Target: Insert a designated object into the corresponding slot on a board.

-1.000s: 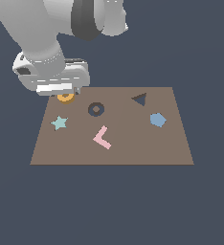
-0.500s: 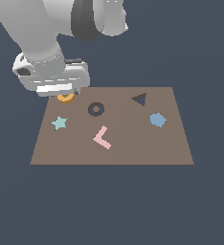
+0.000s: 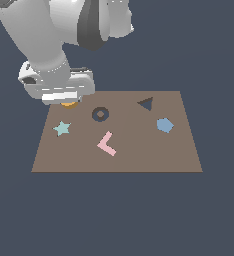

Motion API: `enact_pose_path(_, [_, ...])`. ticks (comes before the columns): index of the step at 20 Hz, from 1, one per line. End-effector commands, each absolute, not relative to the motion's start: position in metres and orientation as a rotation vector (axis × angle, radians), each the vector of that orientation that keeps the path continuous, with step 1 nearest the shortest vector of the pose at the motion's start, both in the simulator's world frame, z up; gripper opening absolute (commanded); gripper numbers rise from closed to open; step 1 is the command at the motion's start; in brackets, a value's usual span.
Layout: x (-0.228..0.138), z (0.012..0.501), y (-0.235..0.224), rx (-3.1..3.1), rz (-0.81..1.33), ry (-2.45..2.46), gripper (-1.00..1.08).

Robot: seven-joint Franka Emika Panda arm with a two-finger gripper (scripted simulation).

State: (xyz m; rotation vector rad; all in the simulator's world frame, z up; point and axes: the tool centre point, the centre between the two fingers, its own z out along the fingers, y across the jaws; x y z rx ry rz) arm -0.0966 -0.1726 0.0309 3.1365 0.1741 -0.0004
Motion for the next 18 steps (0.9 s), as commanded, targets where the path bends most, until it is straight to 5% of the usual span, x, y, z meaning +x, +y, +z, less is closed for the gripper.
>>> enact_pose_path(1, [-0.0964, 0.0300, -0.1723, 3.137, 0.000, 0.175, -1.00])
enact_pose_path(18, [-0.0967, 0.0313, -0.1671, 3.139, 0.001, 0.113, -1.00])
